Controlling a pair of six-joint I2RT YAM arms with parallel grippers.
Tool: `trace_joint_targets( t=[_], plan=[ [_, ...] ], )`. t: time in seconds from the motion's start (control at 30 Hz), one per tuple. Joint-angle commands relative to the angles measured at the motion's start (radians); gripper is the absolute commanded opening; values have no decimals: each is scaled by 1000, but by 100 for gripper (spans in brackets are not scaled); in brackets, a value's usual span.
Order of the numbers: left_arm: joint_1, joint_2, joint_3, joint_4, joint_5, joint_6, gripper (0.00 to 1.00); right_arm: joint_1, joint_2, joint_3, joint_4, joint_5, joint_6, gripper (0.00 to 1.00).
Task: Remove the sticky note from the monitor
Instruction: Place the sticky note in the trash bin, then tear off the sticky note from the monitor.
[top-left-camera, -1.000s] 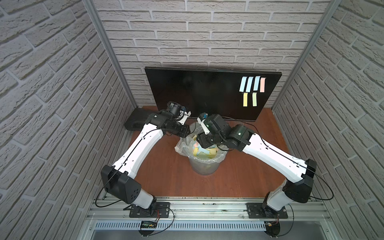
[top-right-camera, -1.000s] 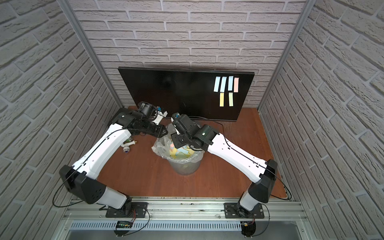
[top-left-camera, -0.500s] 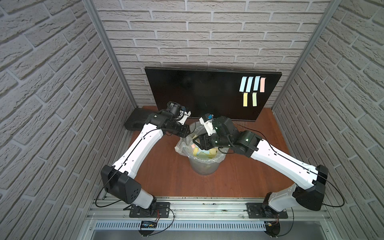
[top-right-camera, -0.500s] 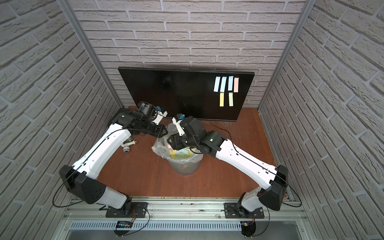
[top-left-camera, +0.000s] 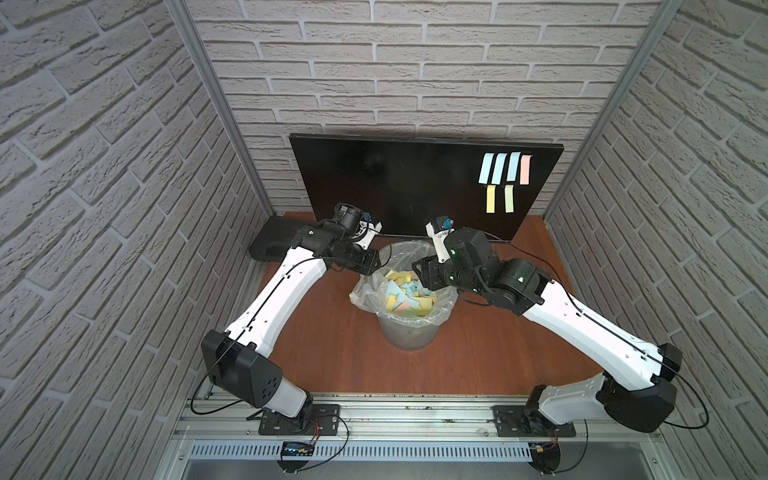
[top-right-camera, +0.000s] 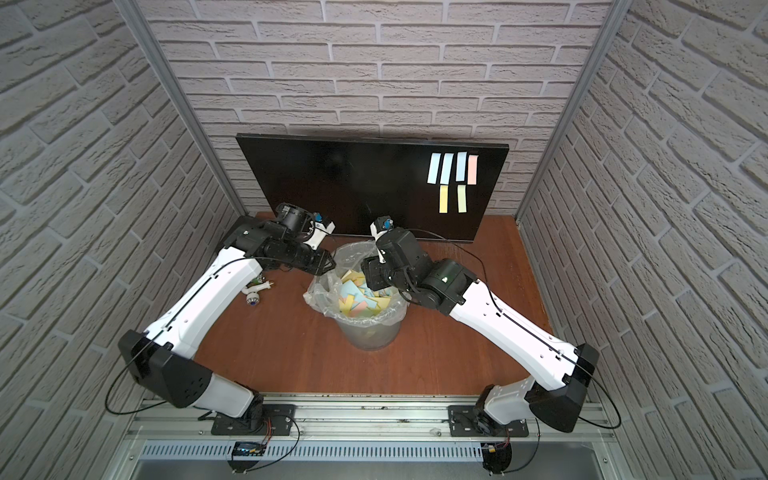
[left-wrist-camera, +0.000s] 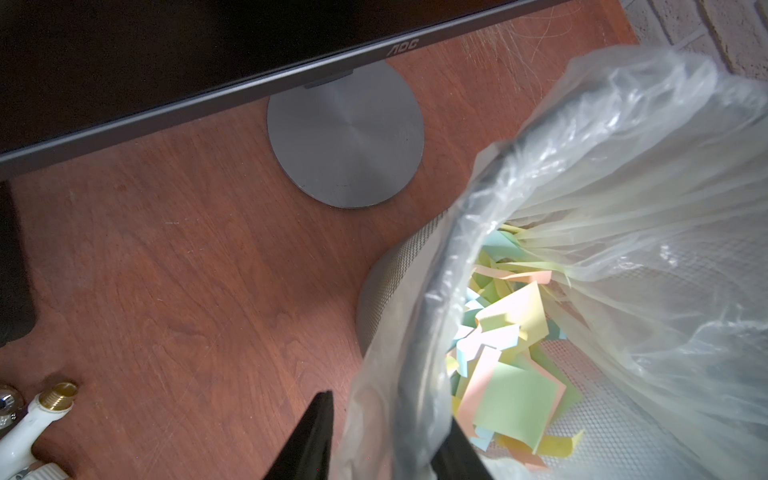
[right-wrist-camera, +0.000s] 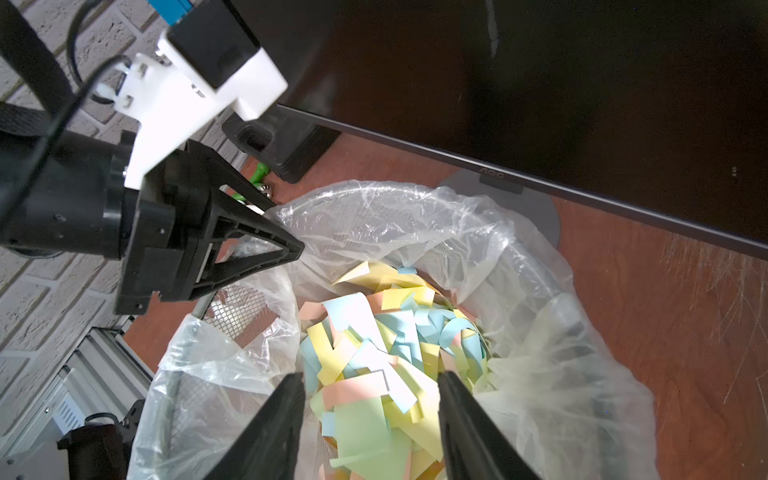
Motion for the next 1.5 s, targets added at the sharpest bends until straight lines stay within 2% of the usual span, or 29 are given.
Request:
trace_joint_targets(
  t=[0.0,0.17,0.3,0.63,0.73,0.87,1.03,1.23,1.47],
  plan=[
    [10,-7,15,-4,-5,6,38,-2,-17,8,22,-19,-11,54],
    [10,-4,15,-2,-4,6,38,-20,-100,-12,65,-13,-10,52],
    [10,-6,16,-2,-4,6,38,-85,-188,-23,65,-26,35,50],
    [11,-1,17,-5,-6,7,38,-400,-373,-73,49,-138,154,51],
    [12,-1,14,-4,-6,7,38,-529,-366,-39,50,-230,182,51],
    [12,0,15,-2,-4,7,38,-721,-300,5,83,-422,261,51],
    [13,-1,14,-2,-4,7,38,-889,-247,-56,302,-622,445,50],
    [12,0,11,-1,-3,8,38,-978,-179,-62,443,-722,538,48],
    [12,-1,11,-1,-2,9,38,-987,-129,-15,483,-749,553,46]
  ],
)
